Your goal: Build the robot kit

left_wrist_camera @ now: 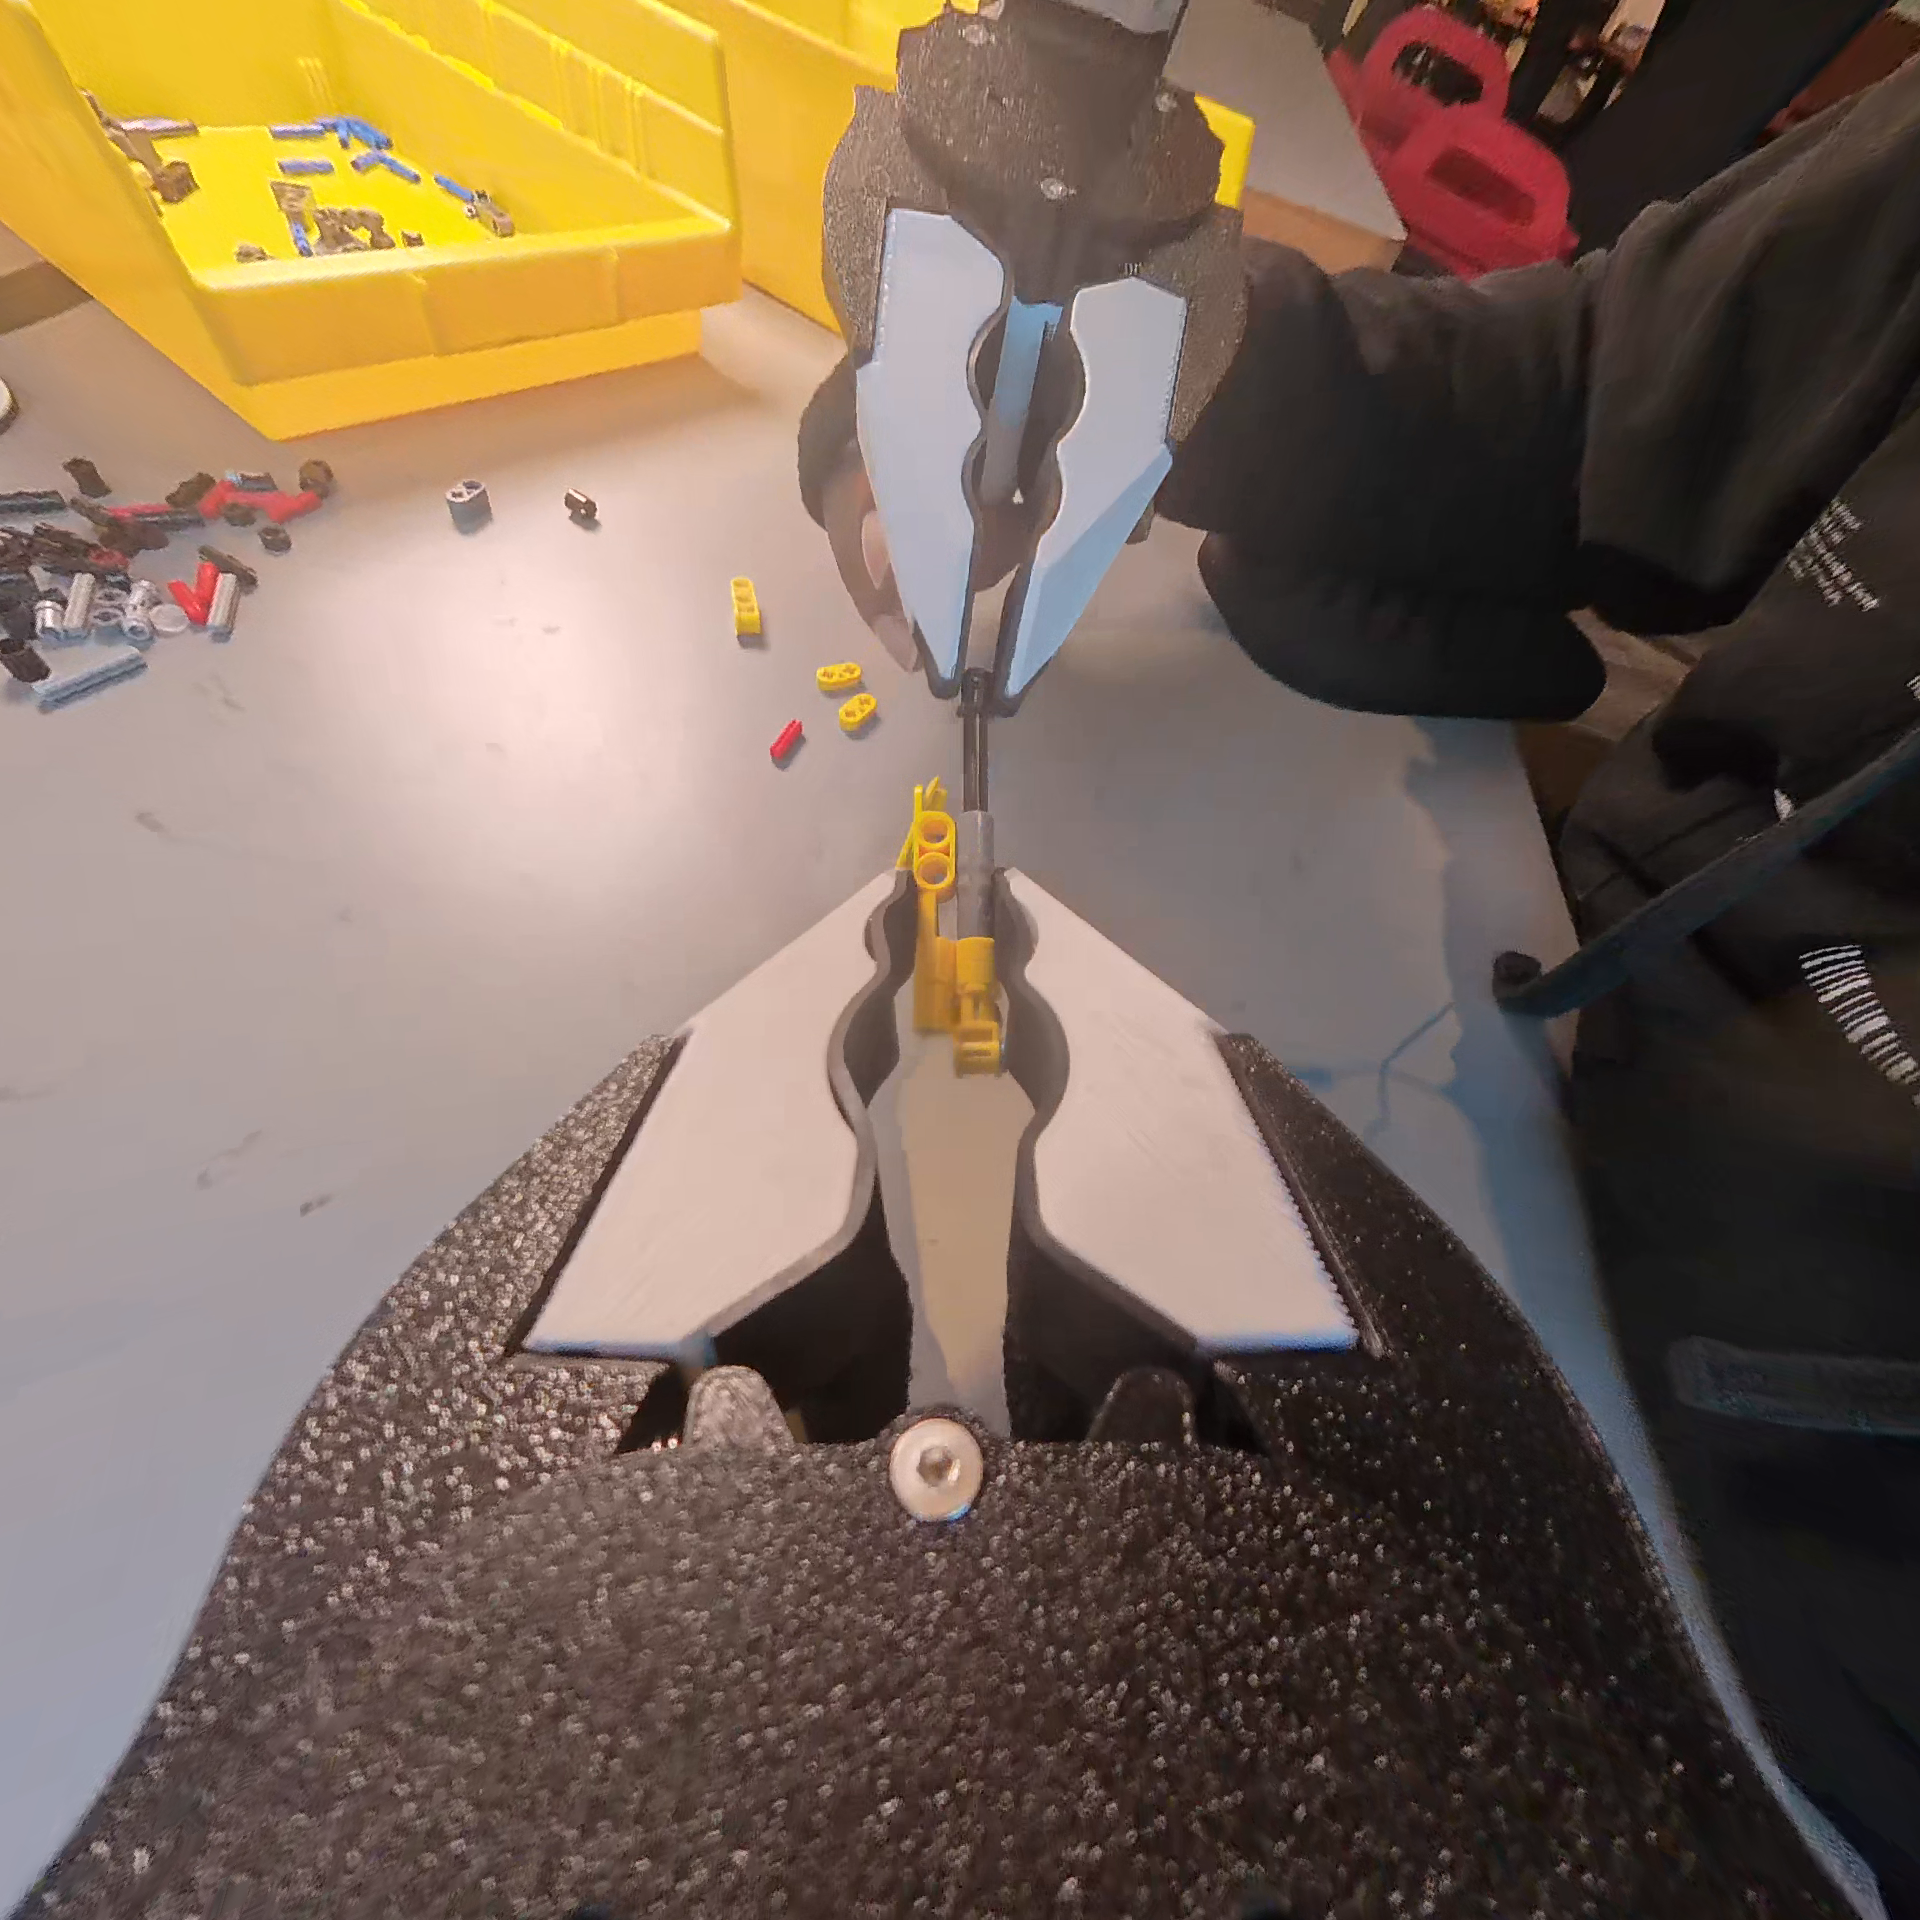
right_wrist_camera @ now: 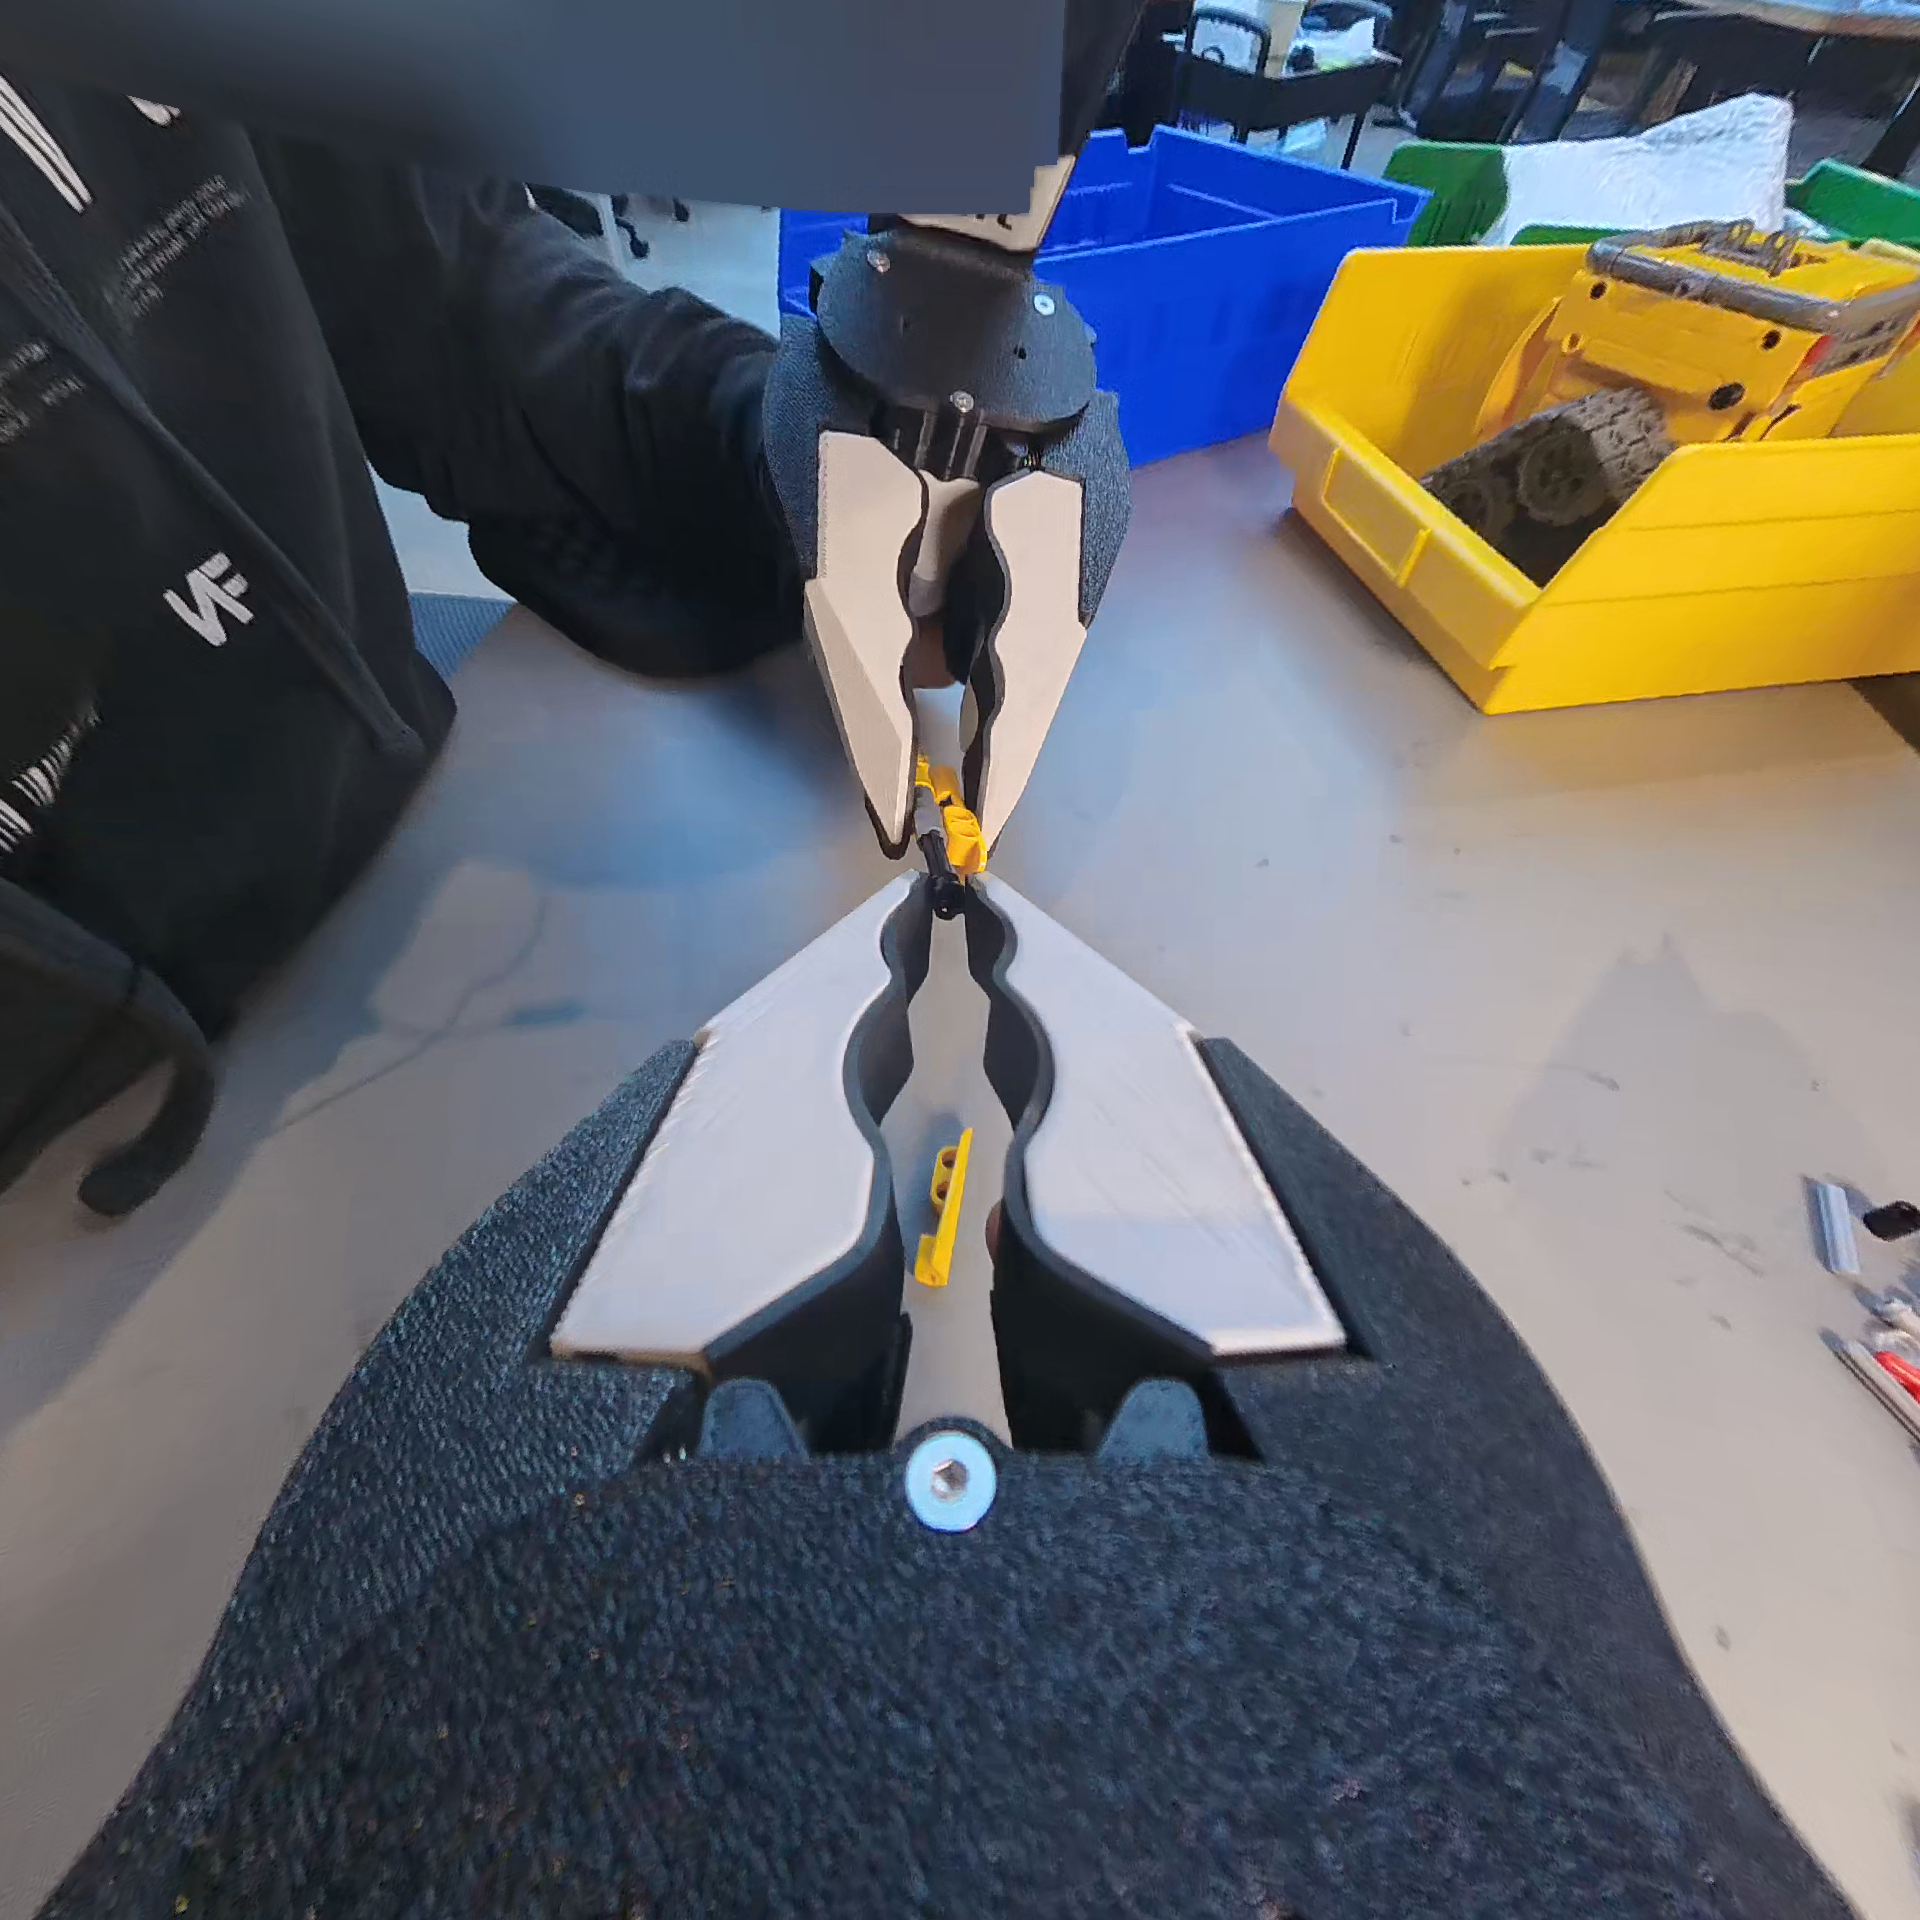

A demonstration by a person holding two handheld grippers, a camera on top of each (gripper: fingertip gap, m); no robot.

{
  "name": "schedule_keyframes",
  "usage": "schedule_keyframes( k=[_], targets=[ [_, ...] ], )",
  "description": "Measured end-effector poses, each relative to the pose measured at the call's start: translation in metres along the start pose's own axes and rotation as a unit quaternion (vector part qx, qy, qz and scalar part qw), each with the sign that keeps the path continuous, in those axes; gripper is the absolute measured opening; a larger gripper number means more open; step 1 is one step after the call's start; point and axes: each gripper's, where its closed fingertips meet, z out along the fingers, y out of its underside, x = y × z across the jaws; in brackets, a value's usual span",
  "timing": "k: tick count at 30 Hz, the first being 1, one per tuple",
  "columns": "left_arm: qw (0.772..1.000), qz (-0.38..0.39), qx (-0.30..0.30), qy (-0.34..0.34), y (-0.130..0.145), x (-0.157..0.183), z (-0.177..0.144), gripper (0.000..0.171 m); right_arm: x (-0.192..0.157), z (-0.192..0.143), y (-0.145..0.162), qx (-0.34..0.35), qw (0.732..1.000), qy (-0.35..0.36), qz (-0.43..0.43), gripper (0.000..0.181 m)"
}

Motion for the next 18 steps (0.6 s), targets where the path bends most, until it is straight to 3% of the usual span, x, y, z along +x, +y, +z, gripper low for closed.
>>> schedule_keyframes(
  k=[18],
  targets=[
    [0.985,-0.087,0.127,0.08,-0.037,0.016,-0.011,0.012,-0.004,-0.015,-0.044,0.154,0.982,-0.051,0.097,0.006]
  ],
)
